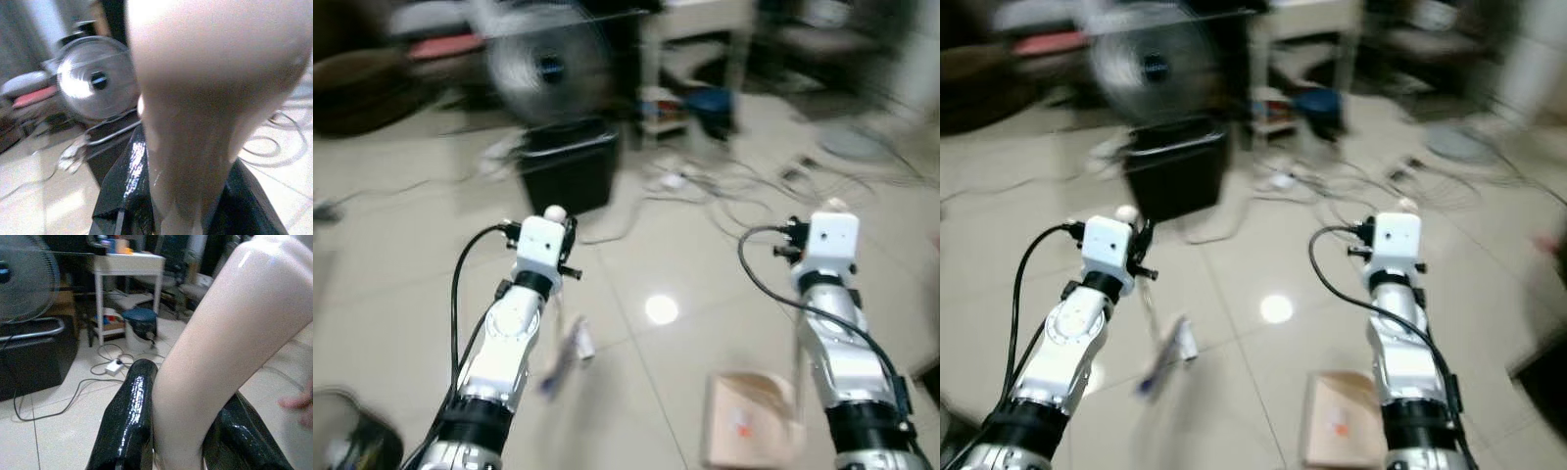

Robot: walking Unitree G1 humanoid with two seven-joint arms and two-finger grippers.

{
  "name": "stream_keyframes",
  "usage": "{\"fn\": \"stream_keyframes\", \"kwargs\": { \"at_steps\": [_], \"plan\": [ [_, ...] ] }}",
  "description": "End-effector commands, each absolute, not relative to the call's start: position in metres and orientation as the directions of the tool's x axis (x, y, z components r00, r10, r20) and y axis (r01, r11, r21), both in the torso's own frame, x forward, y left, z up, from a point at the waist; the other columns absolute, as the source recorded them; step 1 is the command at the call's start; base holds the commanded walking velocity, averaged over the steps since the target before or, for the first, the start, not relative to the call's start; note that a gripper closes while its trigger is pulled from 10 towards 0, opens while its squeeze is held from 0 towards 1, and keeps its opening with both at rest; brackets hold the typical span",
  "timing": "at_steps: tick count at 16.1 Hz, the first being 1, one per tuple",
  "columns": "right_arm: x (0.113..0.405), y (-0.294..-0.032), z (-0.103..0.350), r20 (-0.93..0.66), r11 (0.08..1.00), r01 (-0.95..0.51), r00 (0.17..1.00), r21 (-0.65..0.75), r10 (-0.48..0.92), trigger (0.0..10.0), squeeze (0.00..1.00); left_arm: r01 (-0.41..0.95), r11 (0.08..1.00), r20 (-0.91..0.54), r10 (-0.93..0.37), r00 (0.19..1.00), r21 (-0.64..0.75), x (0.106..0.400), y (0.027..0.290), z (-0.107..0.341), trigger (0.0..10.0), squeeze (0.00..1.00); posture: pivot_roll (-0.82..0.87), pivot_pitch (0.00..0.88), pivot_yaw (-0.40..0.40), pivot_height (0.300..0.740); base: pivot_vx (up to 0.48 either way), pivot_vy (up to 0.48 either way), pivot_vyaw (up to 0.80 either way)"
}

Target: Sweep floor

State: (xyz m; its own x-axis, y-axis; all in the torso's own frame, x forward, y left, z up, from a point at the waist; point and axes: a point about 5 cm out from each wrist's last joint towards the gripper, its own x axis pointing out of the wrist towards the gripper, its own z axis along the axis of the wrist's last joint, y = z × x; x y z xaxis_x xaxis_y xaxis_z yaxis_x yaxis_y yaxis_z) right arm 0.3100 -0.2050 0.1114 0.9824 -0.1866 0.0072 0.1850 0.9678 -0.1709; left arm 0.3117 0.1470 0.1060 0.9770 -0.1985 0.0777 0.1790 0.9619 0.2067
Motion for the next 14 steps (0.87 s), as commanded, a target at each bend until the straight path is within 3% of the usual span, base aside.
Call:
{"fn": "stream_keyframes", "kwargs": {
  "at_steps": [1,14],
  "plan": [
    [0.3153,-0.1925,0.1254,0.08,0.977,0.166,0.985,-0.136,-0.156,10.0,0.0,0.139,0.962,0.114,-0.17,0.979,0.237,0.3136,0.1582,0.1144,10.0,0.0,-0.08,0.001,0.024,0.74,0.39,0.0,0.0],
    [0.3149,-0.1952,0.1243,0.091,0.977,0.178,0.982,-0.117,-0.168,10.0,0.0,0.132,0.966,0.107,-0.16,0.981,0.224,0.3161,0.1583,0.1135,10.0,0.0,-0.08,0.012,0.029,0.74,0.391,0.0,0.0]
  ]
}}
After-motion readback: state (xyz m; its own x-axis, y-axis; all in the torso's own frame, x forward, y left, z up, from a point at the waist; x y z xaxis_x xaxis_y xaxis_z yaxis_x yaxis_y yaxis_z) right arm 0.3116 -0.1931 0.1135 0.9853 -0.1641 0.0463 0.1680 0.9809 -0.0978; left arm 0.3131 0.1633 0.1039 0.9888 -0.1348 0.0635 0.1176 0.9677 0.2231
